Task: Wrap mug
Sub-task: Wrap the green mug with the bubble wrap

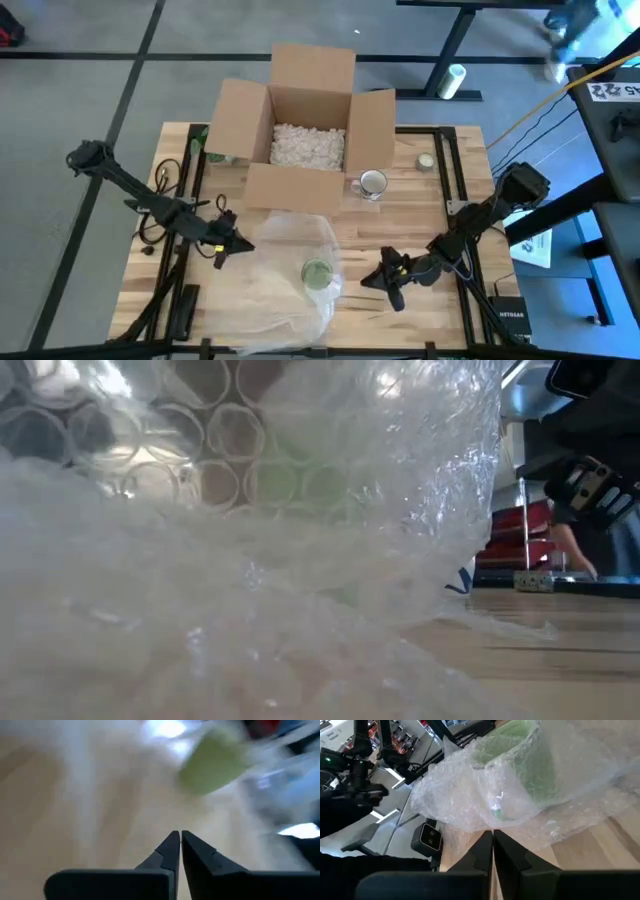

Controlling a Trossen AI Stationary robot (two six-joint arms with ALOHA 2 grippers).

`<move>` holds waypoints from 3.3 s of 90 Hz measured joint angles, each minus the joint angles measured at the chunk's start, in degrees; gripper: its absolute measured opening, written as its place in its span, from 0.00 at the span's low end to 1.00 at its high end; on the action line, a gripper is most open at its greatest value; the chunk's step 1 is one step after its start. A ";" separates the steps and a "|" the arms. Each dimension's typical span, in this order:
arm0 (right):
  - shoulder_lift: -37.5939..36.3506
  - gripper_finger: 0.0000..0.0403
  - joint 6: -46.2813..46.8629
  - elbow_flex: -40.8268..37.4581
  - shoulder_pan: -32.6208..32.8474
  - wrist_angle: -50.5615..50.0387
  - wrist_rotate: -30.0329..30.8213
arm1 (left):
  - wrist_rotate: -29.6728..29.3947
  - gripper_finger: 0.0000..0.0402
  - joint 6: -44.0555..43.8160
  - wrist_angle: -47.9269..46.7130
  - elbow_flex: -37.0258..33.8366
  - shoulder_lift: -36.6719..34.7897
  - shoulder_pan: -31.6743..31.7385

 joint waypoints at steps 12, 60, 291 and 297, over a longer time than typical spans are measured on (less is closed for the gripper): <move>0.00 0.00 0.01 -0.01 0.00 0.02 -0.14 | -3.81 0.00 -2.89 -13.60 3.21 0.00 -0.02; 0.00 0.00 0.04 0.00 0.00 0.01 -0.36 | 1.83 0.00 -21.40 -29.81 3.50 3.92 -3.64; 0.00 0.00 -14.68 21.36 -6.95 -28.33 2.47 | 9.68 0.00 -3.03 45.33 40.83 65.09 9.07; 0.00 0.00 -15.98 23.91 -6.91 -32.03 2.45 | 9.70 0.00 -2.59 44.77 42.46 65.84 9.63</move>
